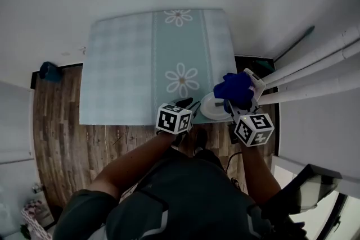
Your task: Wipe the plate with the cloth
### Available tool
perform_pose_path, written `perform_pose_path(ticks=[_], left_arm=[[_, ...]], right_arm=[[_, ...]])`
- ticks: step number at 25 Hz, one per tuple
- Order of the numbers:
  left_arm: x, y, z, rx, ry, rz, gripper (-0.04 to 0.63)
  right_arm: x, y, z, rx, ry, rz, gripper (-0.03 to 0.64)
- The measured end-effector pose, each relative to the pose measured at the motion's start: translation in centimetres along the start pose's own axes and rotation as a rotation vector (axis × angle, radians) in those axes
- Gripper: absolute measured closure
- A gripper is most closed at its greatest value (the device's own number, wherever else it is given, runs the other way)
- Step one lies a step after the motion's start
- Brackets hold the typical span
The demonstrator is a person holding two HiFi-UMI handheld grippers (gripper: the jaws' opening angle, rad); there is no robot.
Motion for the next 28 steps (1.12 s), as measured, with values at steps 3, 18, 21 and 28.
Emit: perform_pose_path(ticks=[3,18,21,28], left_arm=[[2.0,1.3,-0.4,-0.020,-0.022,0.039,0.477],[5.5,3.6,-0.7,-0.074,-0.140,0.107,0.496],[5.5,3.5,-1.1,-0.061,-0.163,0.111,0.522],[5.5,3.5,-1.3,-0.064,-0.176,0.115,0.526]], right_arm=[[2.6,1.9,-0.2,-0.019,-0.082,0.114,0.488],[8.1,9.4,-1.8,-0.114,-0.188,0.453,0.488],[8.6,9.9,-2.2,-0.137,-0.179,0.487,0.488],[7.5,8.8,-5.5,-0.122,-0.080,0.506,0.488]])
Point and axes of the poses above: the fingertips, and each gripper's own axes: x forward along the fingers, z to its left, y out of its underside, the point moved 8 cm from there along -x, backward along the fingers, and after that the axes turned 11 degrees about x, right-handed, at the moved point
